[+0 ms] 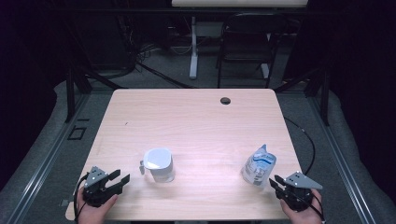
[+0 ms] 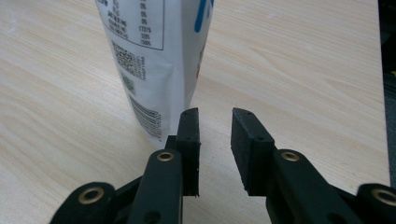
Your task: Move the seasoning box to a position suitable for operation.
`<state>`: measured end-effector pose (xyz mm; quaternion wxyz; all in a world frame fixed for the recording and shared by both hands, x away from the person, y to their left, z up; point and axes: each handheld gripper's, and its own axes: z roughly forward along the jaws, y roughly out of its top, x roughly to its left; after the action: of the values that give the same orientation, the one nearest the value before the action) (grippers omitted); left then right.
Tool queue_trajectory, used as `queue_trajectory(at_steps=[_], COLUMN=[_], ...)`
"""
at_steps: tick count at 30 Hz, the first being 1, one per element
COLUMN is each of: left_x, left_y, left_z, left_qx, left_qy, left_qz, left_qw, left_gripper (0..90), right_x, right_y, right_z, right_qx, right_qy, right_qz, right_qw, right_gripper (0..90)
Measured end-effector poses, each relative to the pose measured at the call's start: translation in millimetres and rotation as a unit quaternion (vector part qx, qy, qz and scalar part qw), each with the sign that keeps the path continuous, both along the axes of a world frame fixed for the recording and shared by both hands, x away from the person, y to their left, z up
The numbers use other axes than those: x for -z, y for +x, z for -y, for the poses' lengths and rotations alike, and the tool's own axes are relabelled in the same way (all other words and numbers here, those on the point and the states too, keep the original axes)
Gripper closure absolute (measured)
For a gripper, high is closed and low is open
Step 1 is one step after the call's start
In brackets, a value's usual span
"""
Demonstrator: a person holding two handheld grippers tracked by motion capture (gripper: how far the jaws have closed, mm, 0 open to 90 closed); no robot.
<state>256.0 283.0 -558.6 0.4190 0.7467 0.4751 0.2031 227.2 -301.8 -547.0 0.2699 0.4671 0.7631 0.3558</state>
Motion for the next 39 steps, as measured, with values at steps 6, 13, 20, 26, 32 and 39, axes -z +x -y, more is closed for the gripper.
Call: queue_trajectory(at_steps=[6, 13, 20, 26, 32, 39], left_x=[-0.1, -1.4, -10.6, -20.1, -13.2, -11.6], left_y=[1.8, 1.3, 5.9, 9.1, 16.3, 29.2], left_z=[3.5, 5.3, 9.5, 21.3, 32.5, 50.0], left_qx=[0.009, 0.014, 0.028, 0.051, 0.052, 0.062], left_qy=[-0.001, -0.003, 0.01, 0.025, 0.026, 0.042], left_qz=[-0.005, -0.009, -0.014, -0.005, -0.009, -0.005], left_qw=[0.9999, 0.9999, 0.9995, 0.9984, 0.9983, 0.9972], left_gripper=[52.0, 52.7, 55.0, 54.8, 52.4, 52.5], right_x=[1.5, -3.3, -5.5, -9.8, -10.5, -8.0], right_y=[1.2, -1.6, -0.4, 1.6, 1.3, 0.2], right_z=[1.1, 11.5, 9.1, 3.2, -0.7, 8.4], right_qx=[-0.006, 0.001, 0.028, 0.03, 0.016, 0.021], right_qy=[-0.005, 0.032, 0.051, 0.044, 0.023, 0.036], right_qz=[-0.001, 0.004, 0.001, 0.015, 0.015, 0.01], right_qw=[1.0, 0.9995, 0.9983, 0.9985, 0.9995, 0.9991], right_gripper=[71.1, 63.9, 63.8, 65.5, 66.3, 65.9])
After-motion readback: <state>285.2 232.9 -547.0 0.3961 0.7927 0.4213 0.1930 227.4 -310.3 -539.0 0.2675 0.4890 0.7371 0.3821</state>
